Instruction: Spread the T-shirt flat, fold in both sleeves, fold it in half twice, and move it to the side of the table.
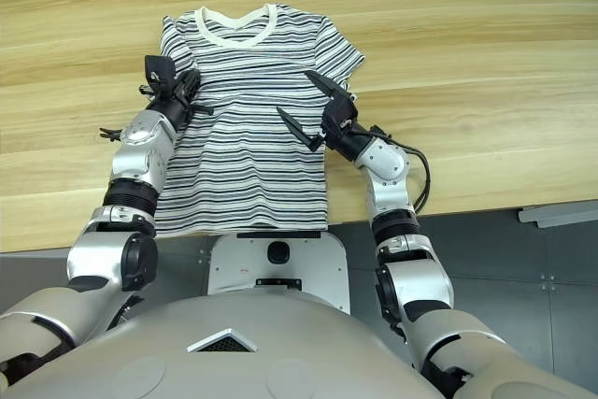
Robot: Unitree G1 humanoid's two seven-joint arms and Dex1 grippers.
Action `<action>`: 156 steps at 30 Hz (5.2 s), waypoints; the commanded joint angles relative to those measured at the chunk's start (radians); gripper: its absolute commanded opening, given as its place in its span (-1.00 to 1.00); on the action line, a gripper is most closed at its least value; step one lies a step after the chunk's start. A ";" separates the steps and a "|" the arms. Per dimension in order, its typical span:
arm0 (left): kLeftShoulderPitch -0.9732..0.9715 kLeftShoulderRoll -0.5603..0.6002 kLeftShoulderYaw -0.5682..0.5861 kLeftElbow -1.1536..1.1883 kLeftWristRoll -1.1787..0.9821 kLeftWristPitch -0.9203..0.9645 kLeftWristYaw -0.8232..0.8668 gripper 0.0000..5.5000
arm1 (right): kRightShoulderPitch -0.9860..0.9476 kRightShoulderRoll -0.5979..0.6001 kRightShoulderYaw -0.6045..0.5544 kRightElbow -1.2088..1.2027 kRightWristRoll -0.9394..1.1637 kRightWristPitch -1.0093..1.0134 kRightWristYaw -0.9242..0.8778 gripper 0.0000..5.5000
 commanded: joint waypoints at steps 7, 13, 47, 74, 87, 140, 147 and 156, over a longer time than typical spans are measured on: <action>0.159 0.028 -0.135 -0.518 0.078 0.086 -0.030 -0.44 | -0.066 0.010 -0.068 0.015 -0.017 -0.010 -0.169 0.44; 0.228 0.034 -0.198 -0.601 0.156 0.023 -0.005 -0.44 | -0.203 0.035 -0.146 0.045 -0.024 0.209 -0.433 0.44; 0.305 -0.018 -0.156 -0.534 0.146 -0.083 0.080 -0.43 | -0.474 0.020 -0.352 0.571 -0.028 0.565 -0.579 -0.61; 0.296 -0.057 -0.154 -0.490 0.146 -0.124 0.098 -0.43 | -0.516 0.026 -0.327 0.557 -0.079 0.479 -0.581 -0.96; 0.291 -0.064 -0.154 -0.473 0.148 -0.140 0.100 -0.43 | -0.537 0.116 -0.269 0.534 -0.096 0.427 -0.504 -0.96; 0.507 0.936 -0.297 -0.885 0.094 -0.562 -0.862 0.31 | 0.291 -0.694 0.085 -0.959 0.036 0.494 0.685 0.18; 0.687 1.027 -0.304 -0.910 0.169 -0.587 -0.882 0.44 | 0.374 -0.759 0.165 -1.029 0.000 0.521 0.687 0.33; 0.596 0.980 -0.310 -0.772 0.452 -0.843 -0.701 0.44 | 0.361 -0.692 0.238 -0.926 -0.082 0.376 0.588 0.33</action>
